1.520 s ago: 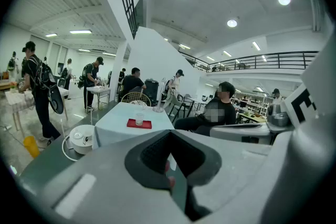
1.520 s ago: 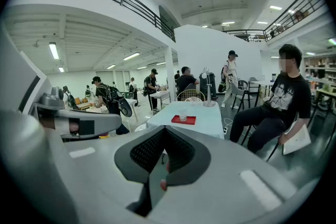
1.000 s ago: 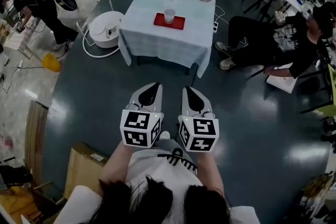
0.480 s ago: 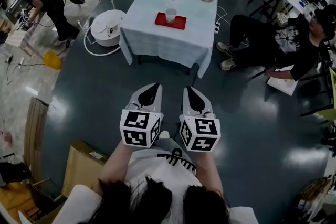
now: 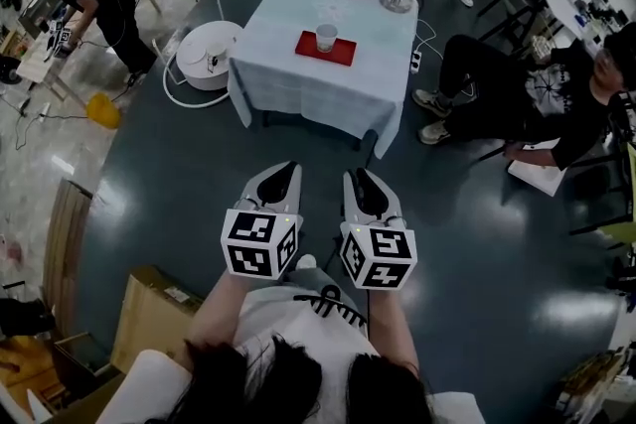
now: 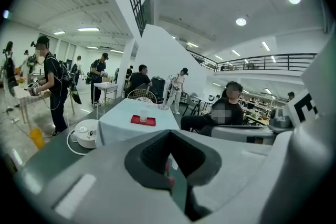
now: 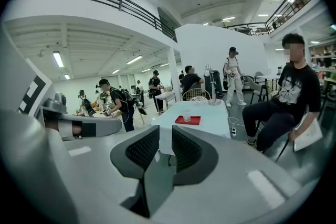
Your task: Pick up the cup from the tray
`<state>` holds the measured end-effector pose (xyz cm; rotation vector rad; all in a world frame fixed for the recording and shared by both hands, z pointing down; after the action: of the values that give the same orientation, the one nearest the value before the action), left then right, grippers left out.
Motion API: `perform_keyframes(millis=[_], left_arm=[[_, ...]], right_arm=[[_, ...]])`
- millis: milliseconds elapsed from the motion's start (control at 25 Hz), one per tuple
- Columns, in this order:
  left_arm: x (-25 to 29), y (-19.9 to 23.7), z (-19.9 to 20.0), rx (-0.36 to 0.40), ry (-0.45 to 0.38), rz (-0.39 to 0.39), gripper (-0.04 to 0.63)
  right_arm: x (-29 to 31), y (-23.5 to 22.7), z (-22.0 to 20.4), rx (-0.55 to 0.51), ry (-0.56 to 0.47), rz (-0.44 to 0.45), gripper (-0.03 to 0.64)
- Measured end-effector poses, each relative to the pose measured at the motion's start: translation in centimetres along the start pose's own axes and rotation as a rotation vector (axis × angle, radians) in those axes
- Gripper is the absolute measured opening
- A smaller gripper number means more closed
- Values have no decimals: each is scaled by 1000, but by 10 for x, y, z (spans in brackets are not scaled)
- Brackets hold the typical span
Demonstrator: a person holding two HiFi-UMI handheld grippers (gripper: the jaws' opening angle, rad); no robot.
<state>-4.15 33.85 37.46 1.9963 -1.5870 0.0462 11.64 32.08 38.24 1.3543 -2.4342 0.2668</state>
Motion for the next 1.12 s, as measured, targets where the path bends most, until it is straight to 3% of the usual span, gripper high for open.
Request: perform_keyframes(millis=[680, 960, 1120], left_arm=[[37, 3, 8, 9, -23, 54, 2], [71, 17, 29, 36, -11, 24, 2], [91, 30, 44, 33, -14, 9, 2]], right_arm=[[37, -26, 3, -50, -8, 114, 161], [73, -30, 21, -70, -23, 102, 166], [95, -42, 32, -20, -46, 68, 166]])
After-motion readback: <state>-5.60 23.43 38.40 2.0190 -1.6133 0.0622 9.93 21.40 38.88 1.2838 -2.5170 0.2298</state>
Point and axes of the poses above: the fingertips, and each gripper's own axes: x forward along the fingers, y to its left, z out of its top, the point moved 7 cm from there along -x, backward along the fingers, and after that the axes turned 11 degrees about -x, right-handed, at the moved point
